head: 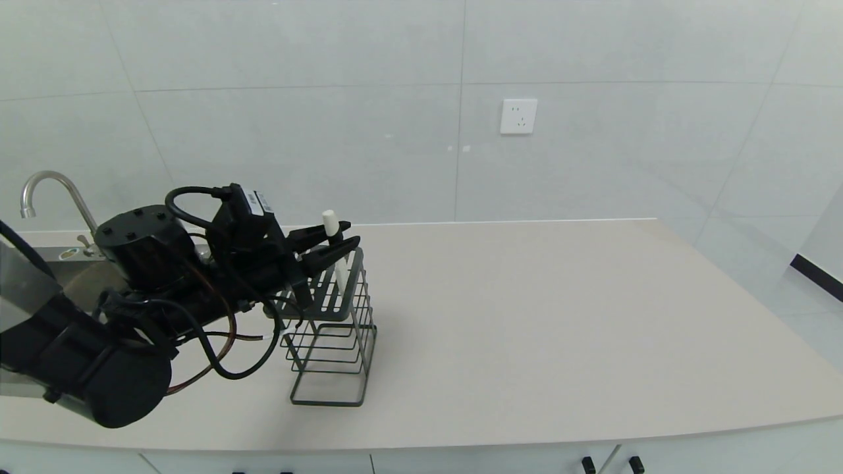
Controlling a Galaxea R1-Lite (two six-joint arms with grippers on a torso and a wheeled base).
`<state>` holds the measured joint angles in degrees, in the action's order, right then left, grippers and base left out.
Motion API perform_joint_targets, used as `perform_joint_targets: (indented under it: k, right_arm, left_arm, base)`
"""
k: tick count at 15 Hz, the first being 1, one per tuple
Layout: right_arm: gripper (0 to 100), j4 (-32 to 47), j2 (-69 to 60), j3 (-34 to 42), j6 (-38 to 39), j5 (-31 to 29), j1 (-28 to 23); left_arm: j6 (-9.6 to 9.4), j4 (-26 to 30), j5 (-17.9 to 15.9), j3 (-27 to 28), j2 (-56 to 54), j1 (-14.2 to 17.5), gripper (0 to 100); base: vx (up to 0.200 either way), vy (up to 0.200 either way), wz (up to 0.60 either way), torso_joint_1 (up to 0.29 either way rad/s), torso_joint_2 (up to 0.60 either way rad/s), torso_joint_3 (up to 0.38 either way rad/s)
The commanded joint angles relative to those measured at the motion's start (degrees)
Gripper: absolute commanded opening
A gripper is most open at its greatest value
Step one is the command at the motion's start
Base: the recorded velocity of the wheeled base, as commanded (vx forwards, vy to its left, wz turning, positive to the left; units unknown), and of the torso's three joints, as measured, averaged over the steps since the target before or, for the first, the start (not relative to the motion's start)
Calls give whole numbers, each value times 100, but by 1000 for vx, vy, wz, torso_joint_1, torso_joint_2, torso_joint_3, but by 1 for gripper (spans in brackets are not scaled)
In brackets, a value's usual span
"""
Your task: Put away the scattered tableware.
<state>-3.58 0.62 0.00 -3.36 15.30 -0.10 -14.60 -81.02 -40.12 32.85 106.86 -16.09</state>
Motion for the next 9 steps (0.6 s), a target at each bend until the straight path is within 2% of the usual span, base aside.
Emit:
perform_joint_targets:
  k: [1,9]
  right_arm:
    - [0,-2,8,0,-15,8,1]
    - [0,-2,8,0,-24,8,1]
  left_arm:
    - [1,-19,4,2,142,10,0]
    - [10,-116,30,2,414,1,0]
  base:
    - [0,0,0,0,0,0]
    - [0,0,0,0,0,0]
